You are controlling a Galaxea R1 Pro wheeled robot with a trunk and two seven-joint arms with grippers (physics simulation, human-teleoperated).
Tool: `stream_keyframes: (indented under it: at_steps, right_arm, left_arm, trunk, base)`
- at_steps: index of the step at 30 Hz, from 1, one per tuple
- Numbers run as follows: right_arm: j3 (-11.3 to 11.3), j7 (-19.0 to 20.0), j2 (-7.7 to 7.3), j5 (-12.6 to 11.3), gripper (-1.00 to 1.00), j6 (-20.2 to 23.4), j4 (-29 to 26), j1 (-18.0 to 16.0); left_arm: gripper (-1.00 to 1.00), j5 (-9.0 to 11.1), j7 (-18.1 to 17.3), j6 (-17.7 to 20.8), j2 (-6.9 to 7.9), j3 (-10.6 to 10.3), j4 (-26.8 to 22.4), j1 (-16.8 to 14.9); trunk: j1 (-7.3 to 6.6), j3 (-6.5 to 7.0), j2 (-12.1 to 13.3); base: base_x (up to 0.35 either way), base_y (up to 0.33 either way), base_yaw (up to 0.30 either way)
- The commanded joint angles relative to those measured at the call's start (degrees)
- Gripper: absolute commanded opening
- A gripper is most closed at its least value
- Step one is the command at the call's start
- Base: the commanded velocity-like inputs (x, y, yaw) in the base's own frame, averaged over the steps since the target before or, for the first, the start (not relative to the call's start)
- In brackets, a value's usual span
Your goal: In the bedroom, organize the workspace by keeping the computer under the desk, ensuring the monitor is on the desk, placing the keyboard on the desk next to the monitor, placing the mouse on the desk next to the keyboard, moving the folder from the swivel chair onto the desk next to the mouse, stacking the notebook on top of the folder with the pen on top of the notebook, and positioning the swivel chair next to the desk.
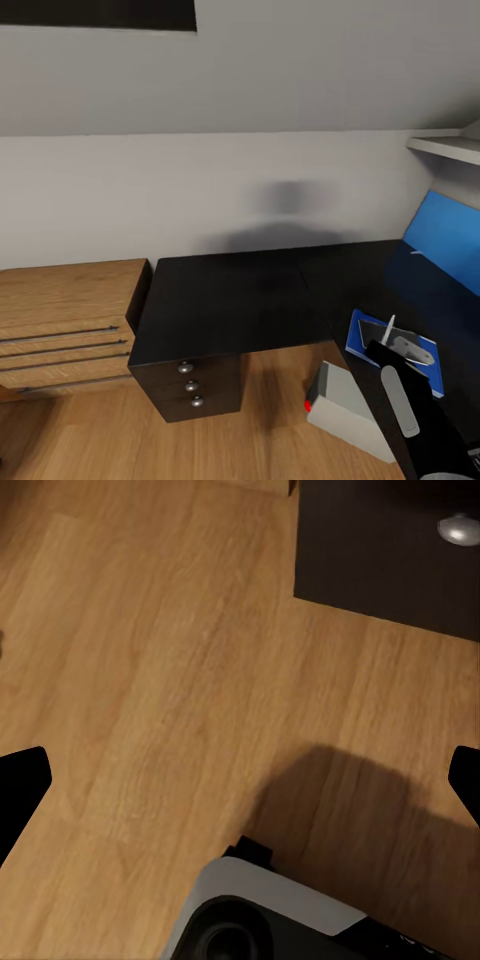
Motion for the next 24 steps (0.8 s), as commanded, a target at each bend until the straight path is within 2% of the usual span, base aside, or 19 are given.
stream_keyframes:
  at_steps: [1,6,18,24]
  right_arm:
    - [0.2,-0.1,-0.06,-0.5,-1.00,0.2,0.0,-0.1]
    - [0.8,0.6,-0.15,-0.2,-1.00,0.2,0.4,-0.4]
    - [-0.2,0.4,-0.57,-0.1,-1.00,-1.4,6.2,-6.2]
    - [-0.3,0.4,-2.77,-0.2,-1.00,-3.2,10.7,-8.1]
  left_arm:
    - [1.00,0.3,0.5,-0.3,0.05,-0.5,0.0,-0.1]
    - [1.00,0.3,0.5,-0.3,0.02,-0.6,0.0,-0.1]
    - [1.00,0.2,0.3,-0.3,-0.12,-0.9,0.3,-0.1]
    - [1.00,0.2,0.3,-0.3,-0.12,-1.0,0.3,-0.1]
  trunk:
    - [0.02,-0.08,-0.1]
    - [0.02,-0.08,-0.1]
    - [0.02,-0.08,-0.1]
    - [0.02,-0.08,-0.1]
  base:
    - [0.000,0.000,-0.040]
    - [0.000,0.000,-0.013]
    - [0.000,0.000,0.000]
    - [0.000,0.000,0.000]
